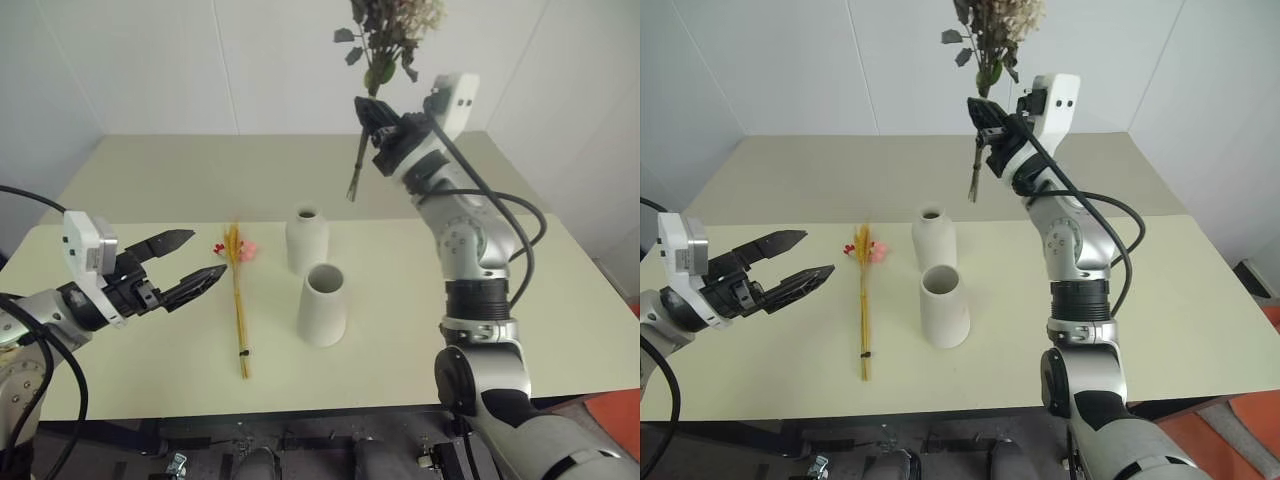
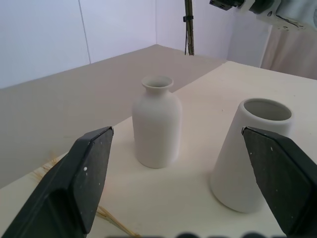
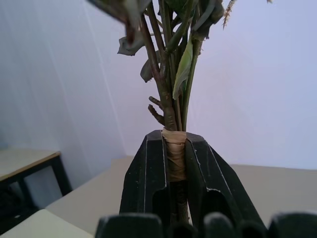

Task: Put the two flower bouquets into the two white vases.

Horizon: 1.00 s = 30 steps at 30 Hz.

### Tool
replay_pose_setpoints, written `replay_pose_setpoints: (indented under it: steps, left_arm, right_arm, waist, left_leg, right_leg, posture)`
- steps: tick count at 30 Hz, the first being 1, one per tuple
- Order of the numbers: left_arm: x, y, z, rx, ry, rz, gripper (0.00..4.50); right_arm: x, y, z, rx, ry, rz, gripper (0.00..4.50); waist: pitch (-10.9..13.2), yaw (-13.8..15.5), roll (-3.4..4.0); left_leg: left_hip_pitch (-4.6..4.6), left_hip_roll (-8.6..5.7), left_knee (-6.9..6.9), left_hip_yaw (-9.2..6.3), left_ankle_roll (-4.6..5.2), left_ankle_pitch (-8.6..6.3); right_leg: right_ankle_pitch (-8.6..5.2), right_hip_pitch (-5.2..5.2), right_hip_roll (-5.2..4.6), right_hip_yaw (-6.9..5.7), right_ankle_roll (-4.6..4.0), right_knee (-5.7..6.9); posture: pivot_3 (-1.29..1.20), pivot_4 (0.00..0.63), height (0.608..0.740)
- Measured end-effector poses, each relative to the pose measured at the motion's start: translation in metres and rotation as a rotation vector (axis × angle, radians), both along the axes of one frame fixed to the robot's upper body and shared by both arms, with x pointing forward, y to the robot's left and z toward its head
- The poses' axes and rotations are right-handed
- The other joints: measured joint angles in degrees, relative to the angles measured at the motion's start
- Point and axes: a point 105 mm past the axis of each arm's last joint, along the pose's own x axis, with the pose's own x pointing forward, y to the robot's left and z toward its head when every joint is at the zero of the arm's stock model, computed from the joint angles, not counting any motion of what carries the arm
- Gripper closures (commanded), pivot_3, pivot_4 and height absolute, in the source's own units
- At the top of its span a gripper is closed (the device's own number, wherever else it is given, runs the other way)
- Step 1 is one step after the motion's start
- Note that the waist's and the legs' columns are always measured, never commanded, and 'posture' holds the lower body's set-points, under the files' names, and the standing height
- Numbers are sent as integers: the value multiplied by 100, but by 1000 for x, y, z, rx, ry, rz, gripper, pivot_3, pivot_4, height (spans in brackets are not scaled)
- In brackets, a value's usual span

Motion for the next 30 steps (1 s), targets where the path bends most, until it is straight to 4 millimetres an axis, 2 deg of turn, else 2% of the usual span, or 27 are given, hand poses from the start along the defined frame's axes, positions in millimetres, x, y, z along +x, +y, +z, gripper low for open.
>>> replay_pose_setpoints:
  steps: [5, 9, 14, 18, 24, 26, 30]
  left_arm:
    - [-1, -1, 0, 1, -1, -2, 0]
    - [-1, -1, 1, 6, -1, -11, 0]
    - [-2, -2, 0, 10, 0, -19, 0]
    - [-3, -2, -1, 12, 5, -23, 0]
    - [-3, -2, -2, 13, 7, -23, 0]
    - [-3, -2, -2, 13, 7, -23, 0]
    - [-4, -3, -2, 14, 7, -24, 0]
  right_arm:
    - [-6, 24, 6, -6, -53, 63, 4272]
    - [-1, 39, -2, -12, -40, 88, 4272]
    - [6, 47, -12, -18, -21, 88, 4272]
    - [5, 61, -20, -51, -19, 106, 4272]
    - [5, 71, -28, -89, -42, 104, 4272]
    - [6, 71, -36, -108, -36, 96, 4272]
    - [13, 67, -63, -140, 32, 75, 4272]
  waist:
    - [1, -4, 2]
    - [2, -12, 3]
    - [2, -11, 4]
    - [2, -15, 4]
    - [2, -16, 4]
    - [2, -16, 4]
    - [3, -14, 4]
  left_leg:
    - [-1, 0, -2, 0, 0, 0]
    - [3, 1, -2, 0, 0, 0]
    - [1, 0, -11, -1, 0, 0]
    - [4, 1, -22, -1, -2, 1]
    - [11, 1, -33, -1, -2, 1]
    - [12, 1, -34, -1, -3, 2]
    - [9, 1, -35, -1, -3, 2]
  right_leg:
    - [0, -2, 0, -1, 0, -1]
    - [1, -2, 1, -1, -2, 1]
    - [1, -6, 0, 0, -2, -3]
    - [1, -9, 0, 0, -3, -2]
    - [1, -8, 1, 0, -5, -2]
    - [1, -8, 1, 0, -5, -2]
    - [1, -10, 0, 0, -6, -2]
  posture:
    - [0, 150, 740]
    - [0, 150, 740]
    - [0, 150, 740]
    - [0, 150, 740]
    - [0, 150, 740]
    - [0, 150, 740]
    - [0, 150, 740]
